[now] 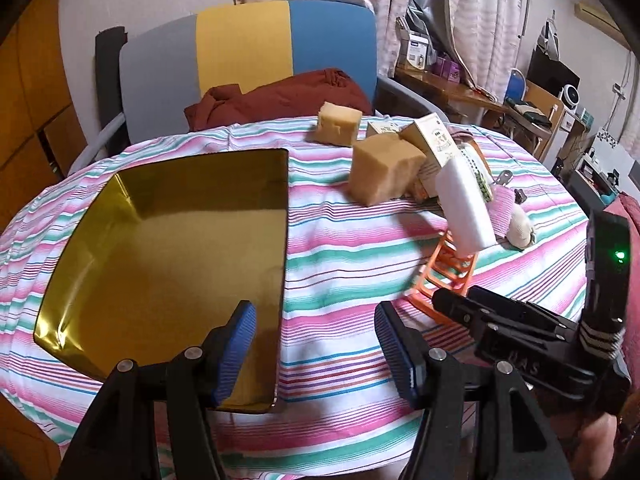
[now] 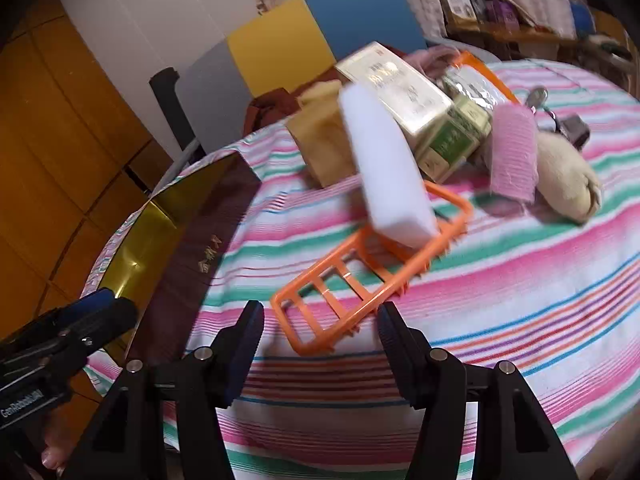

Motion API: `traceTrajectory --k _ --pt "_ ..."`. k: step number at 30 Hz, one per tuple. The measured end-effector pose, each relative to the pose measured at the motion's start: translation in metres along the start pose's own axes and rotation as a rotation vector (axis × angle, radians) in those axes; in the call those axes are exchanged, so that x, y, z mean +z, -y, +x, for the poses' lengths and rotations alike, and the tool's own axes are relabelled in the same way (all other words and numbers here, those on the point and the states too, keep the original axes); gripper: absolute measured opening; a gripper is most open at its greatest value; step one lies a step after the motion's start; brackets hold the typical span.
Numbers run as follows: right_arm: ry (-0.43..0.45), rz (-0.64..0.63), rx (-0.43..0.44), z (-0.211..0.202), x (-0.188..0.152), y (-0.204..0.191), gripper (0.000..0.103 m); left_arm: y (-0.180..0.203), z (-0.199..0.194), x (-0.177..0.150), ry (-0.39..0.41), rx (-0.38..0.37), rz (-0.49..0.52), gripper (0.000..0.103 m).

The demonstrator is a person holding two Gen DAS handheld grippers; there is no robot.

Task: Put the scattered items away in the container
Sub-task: 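Grasp the orange plastic rack with the left tool while the right tool grasps the white sponge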

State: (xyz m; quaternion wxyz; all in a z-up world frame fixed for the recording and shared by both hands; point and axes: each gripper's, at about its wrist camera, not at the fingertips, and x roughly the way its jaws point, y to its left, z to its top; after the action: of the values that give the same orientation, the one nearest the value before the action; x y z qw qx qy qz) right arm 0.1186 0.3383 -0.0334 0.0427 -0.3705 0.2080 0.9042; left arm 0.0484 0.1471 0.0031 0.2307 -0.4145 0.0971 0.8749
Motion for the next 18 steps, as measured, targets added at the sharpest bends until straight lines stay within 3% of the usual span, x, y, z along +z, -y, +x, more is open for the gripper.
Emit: traceTrajectory --k 5,11,14,18 --pt "0.103 0.039 -0.106 -0.021 0.011 0.017 0.079 0.003 0.003 -0.002 -0.002 -0.023 0.006 0.063" --pt "0.092 0.072 -0.13 -0.024 0.024 0.034 0.077 0.029 0.021 0.004 -0.001 -0.078 0.094 0.063" --pt "0.106 0.104 -0.138 -0.032 0.023 0.043 0.077 0.044 0.034 0.012 0.009 -0.188 0.14 0.063" --pt "0.119 0.151 -0.169 -0.042 0.029 0.057 0.077 0.063 0.059 0.022 -0.076 -0.411 0.18 0.063"
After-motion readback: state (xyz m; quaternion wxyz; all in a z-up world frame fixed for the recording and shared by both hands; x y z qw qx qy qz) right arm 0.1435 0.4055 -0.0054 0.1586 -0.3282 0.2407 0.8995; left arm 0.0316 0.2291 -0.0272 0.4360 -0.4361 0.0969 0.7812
